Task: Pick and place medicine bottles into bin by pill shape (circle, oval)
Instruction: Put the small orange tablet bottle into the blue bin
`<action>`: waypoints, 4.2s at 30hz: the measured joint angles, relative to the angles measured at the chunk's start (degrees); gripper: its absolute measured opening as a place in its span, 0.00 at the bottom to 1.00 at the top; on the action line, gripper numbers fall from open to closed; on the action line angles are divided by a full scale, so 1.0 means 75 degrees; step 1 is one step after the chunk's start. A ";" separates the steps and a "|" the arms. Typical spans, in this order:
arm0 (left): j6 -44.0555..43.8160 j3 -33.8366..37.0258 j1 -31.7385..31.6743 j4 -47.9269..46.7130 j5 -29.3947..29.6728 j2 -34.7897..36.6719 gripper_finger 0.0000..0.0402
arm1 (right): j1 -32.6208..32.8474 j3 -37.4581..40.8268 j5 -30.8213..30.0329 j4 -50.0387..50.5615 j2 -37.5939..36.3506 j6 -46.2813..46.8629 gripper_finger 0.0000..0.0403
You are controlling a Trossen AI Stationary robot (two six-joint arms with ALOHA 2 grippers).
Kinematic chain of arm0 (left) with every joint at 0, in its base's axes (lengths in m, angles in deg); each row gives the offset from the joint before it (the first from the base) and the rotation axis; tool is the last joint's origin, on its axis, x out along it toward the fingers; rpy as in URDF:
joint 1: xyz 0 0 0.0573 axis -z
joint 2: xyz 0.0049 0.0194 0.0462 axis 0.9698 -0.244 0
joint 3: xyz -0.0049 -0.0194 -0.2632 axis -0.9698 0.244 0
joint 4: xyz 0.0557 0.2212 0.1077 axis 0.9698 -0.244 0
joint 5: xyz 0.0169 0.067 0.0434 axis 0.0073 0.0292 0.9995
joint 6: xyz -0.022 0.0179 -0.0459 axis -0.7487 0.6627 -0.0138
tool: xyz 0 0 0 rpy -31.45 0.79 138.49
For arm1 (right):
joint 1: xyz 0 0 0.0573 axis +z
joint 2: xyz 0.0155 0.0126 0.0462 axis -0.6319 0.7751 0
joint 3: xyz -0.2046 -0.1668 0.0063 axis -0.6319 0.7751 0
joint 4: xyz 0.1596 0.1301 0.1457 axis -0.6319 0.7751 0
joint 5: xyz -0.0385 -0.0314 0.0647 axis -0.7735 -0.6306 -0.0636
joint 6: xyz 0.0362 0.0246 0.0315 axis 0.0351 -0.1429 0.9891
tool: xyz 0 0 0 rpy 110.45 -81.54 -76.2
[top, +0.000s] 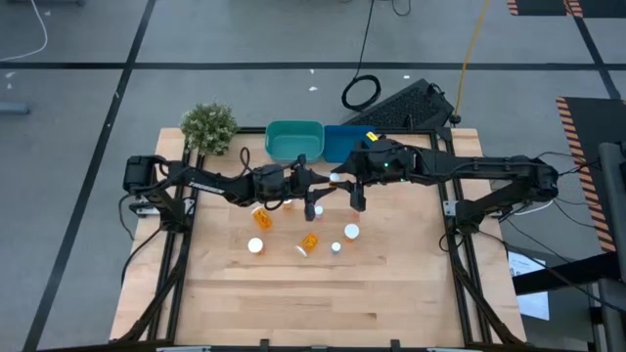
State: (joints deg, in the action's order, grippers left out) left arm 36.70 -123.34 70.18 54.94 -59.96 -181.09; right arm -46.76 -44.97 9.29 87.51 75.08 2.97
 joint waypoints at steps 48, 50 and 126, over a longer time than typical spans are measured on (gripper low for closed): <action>0.0065 0.0003 -0.0297 -0.4560 0.0511 0.1881 0.62 | -0.2478 0.0012 0.1110 0.0091 -0.0006 -0.0487 0.31; 0.0068 0.0003 -0.0297 -0.4520 0.0510 0.1865 0.60 | -0.2883 0.0012 0.1278 -0.0012 0.0000 -0.0486 0.31; 0.0013 0.0003 -0.0268 -0.4552 0.0431 0.1852 0.60 | -0.5843 0.2556 0.1411 -0.4186 0.2914 -0.1000 0.31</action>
State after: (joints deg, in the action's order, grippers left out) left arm 36.79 -123.32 68.17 20.80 -56.73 -167.20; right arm -90.59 -25.80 19.87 56.12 96.93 -4.53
